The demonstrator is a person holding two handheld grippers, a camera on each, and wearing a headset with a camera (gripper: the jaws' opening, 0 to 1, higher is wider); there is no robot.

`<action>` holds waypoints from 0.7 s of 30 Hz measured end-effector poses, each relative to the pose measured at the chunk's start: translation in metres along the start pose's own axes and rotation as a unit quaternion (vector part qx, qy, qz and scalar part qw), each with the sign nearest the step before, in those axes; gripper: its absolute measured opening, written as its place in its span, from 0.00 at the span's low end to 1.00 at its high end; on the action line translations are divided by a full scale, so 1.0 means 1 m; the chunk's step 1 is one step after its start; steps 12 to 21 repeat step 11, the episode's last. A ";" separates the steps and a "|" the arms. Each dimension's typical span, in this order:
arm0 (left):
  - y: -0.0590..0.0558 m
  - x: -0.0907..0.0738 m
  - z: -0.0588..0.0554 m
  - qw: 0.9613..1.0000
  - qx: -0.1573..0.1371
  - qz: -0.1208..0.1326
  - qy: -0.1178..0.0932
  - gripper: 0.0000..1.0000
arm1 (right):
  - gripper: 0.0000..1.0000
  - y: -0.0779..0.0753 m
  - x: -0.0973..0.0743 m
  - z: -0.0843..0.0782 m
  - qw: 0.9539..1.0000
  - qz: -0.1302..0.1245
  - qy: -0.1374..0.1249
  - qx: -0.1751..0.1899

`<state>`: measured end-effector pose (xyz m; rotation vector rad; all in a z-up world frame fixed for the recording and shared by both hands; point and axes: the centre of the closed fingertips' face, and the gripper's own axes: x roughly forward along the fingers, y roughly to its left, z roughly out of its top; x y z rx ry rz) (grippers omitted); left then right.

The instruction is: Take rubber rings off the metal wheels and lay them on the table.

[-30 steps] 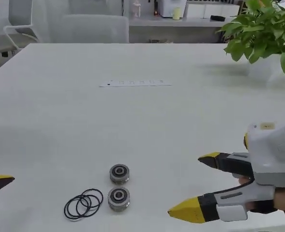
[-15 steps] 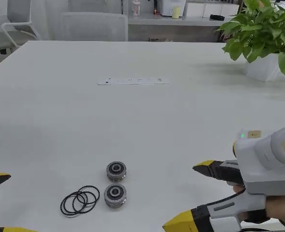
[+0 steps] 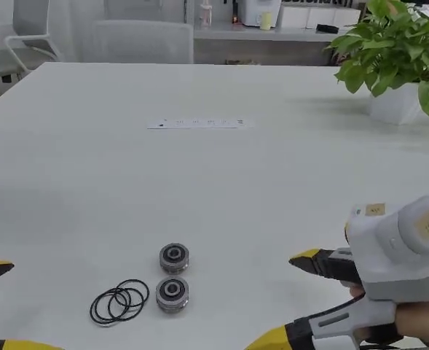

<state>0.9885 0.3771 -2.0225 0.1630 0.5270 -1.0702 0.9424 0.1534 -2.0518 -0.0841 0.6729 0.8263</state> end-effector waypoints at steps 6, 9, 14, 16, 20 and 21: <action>0.000 0.000 -0.001 1.000 -0.002 -0.001 0.000 0.91 | 0.98 -0.001 0.000 -0.001 1.000 -0.002 0.000 0.004; 0.000 0.000 -0.001 1.000 -0.003 -0.001 0.000 0.91 | 0.98 -0.002 -0.001 -0.001 1.000 -0.004 -0.001 0.007; 0.000 0.000 -0.001 1.000 -0.004 -0.001 -0.001 0.91 | 0.98 -0.001 -0.001 -0.002 1.000 -0.003 -0.002 0.009; 0.000 0.000 -0.001 1.000 -0.004 -0.001 -0.001 0.91 | 0.98 -0.001 -0.001 -0.002 1.000 -0.003 -0.002 0.009; 0.000 0.000 -0.001 1.000 -0.004 -0.001 -0.001 0.91 | 0.98 -0.001 -0.001 -0.002 1.000 -0.003 -0.002 0.009; 0.000 0.000 -0.001 1.000 -0.004 -0.001 -0.001 0.91 | 0.98 -0.001 -0.001 -0.002 1.000 -0.003 -0.002 0.009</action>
